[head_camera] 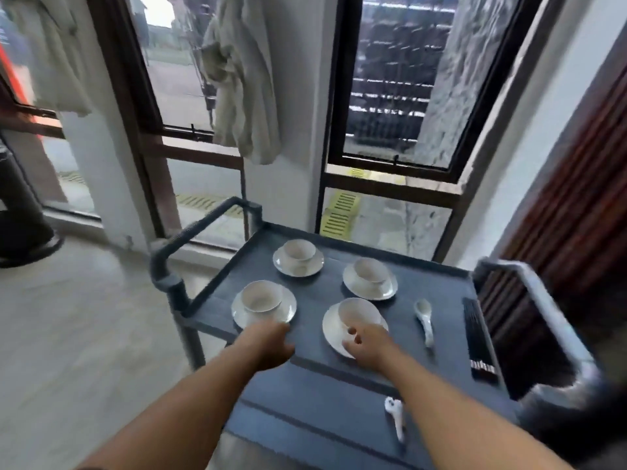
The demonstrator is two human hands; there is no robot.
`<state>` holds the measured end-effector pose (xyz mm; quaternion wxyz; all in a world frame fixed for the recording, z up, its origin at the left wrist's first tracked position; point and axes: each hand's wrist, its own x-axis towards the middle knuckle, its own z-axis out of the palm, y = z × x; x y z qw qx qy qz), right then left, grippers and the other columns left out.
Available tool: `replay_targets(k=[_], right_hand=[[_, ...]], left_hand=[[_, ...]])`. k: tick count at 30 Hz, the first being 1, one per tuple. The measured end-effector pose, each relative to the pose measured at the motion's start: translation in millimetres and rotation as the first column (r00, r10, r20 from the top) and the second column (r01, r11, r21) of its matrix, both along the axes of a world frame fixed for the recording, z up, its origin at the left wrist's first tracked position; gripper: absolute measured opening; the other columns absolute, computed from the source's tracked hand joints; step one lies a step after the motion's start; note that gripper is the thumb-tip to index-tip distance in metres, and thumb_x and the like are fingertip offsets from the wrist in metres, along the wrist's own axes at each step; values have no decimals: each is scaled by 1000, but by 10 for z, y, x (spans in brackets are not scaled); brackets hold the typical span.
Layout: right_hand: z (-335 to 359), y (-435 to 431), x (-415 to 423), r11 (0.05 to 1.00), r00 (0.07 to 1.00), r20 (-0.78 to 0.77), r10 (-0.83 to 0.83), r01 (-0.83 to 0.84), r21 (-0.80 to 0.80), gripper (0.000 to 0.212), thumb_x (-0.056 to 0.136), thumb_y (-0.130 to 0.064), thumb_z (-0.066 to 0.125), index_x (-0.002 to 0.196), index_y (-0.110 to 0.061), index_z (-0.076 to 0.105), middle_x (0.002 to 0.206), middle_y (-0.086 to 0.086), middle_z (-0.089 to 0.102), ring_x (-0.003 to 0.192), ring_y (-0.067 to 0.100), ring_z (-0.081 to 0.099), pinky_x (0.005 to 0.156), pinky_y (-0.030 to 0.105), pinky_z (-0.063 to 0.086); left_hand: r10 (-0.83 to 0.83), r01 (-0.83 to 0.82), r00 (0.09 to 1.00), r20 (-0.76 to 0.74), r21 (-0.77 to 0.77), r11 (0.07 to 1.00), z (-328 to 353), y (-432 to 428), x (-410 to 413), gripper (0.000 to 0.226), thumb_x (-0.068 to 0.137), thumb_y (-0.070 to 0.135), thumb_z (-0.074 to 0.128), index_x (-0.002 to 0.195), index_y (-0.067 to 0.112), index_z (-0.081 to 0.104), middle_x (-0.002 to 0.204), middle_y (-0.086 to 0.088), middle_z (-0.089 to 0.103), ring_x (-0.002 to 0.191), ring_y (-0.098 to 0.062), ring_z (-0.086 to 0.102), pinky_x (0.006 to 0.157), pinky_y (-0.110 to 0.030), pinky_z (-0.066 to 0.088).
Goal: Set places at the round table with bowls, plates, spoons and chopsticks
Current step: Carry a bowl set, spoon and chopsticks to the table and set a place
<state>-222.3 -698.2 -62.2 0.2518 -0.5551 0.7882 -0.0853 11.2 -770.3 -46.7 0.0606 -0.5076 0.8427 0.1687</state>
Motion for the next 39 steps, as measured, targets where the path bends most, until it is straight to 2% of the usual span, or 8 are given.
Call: replay_targets(k=[8,11,16,22,27,33,37,39], right_hand=[[-45,284,-721,983,982,-57,-181,182,21,23,84,-47,51,95,-28,58,116,4,66,109,28,61,83,34,48],[-151,159,-1005,978,978,-39,-205,206,23,36,85,-49,52,104,-19,59,116,5,65,108,28,60,91,38,49],[-385,-129,-1319,981,983,-8,-183,183,70,33,86,-51,51,98,-20,55,110,2,63,100,25,60,81,34,49],[-673,-301,-1472,977,985,0,-175,174,127,34,86,-52,51,97,-20,56,109,1,63,102,24,60,85,35,49],[-856,-472,-1422,980,992,-13,-127,128,151,31,88,-54,49,87,-23,48,106,2,64,99,27,59,71,35,41],[-988,-530,-1343,948,956,46,-288,278,153,26,91,-44,55,93,-19,48,101,6,66,92,30,61,70,36,44],[-1026,-477,-1244,903,893,160,-421,395,169,19,89,-36,58,88,-19,48,83,4,68,76,28,66,68,39,53],[-1045,-472,-1201,873,856,180,-484,460,162,18,88,-34,59,85,-18,50,79,4,67,73,28,66,69,41,55]], left_hand=[[-183,184,982,42,-17,983,-145,-369,-796,54,89,50,49,139,28,53,137,-7,62,123,-29,59,98,-43,50],[-179,180,981,71,-10,984,-233,-539,-997,56,90,51,48,141,27,51,139,-5,61,125,-29,58,101,-41,48],[-146,144,986,78,22,989,-402,-782,-1193,51,91,47,48,136,26,56,138,-3,62,124,-27,59,99,-41,48],[-64,57,995,71,89,994,-606,-948,-1285,46,89,50,50,126,24,57,129,-4,65,115,-28,62,88,-40,50],[5,5,998,-59,159,987,-763,-1051,-1389,38,88,38,58,119,17,63,116,-7,70,106,-30,65,90,-40,53],[164,-103,962,-217,266,958,-1037,-1181,-1478,31,86,24,61,114,13,67,99,-8,72,89,-29,66,79,-36,54],[316,-196,901,-297,372,907,-1200,-1232,-1488,28,82,18,66,110,19,67,81,9,65,77,-16,62,70,-28,44],[362,-210,875,-322,421,882,-1256,-1278,-1486,25,82,12,66,106,19,67,80,4,65,76,-17,64,70,-33,54]])
